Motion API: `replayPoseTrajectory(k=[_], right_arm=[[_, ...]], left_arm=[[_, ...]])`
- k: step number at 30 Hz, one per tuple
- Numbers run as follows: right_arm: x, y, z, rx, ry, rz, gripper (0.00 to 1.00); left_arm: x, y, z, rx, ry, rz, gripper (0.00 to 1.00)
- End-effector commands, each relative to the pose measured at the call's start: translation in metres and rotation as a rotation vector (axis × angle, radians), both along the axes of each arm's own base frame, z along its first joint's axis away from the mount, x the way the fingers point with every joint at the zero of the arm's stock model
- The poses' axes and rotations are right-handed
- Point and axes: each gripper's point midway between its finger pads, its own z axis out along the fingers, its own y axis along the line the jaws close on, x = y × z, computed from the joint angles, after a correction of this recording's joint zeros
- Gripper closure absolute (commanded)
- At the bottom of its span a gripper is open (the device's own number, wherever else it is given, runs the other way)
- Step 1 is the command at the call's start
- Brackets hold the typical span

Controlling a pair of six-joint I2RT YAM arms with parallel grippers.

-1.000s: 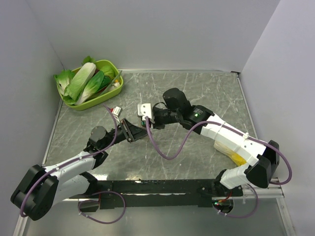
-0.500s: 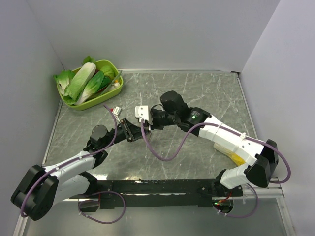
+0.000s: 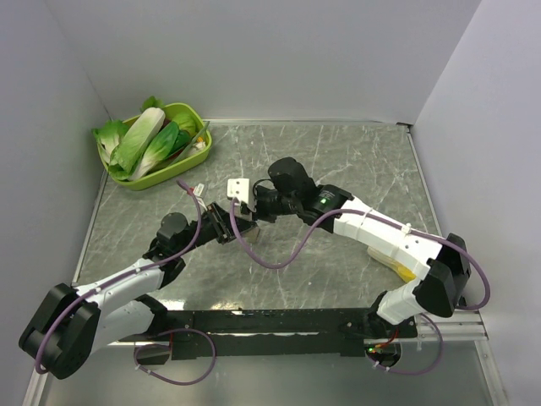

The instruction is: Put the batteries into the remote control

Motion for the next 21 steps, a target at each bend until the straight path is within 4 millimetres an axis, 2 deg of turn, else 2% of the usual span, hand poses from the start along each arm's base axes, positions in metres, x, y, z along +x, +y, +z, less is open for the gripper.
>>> replayPoseTrajectory(k=[1,6,12,21], right_arm=[[0.015,0.017,-0.022,0.002,0.001,-0.027,0.89],[0.015,0.026,-0.027,0.031,0.038,-0.024,0.91],[0.019,0.03,-0.045,0.011,0.065,-0.051,0.97],[0.013,0.03,-0.068,0.003,0.127,-0.049,0.99]], left_arm=[[-0.042,-0.016,0.089,-0.141,-0.338,-0.22,0.99],[-0.05,-0.018,0.096,-0.148,-0.376,-0.253,0.99],[-0.059,-0.018,0.105,-0.16,-0.426,-0.286,0.99],[-0.064,-0.015,0.11,-0.157,-0.46,-0.282,0.99]])
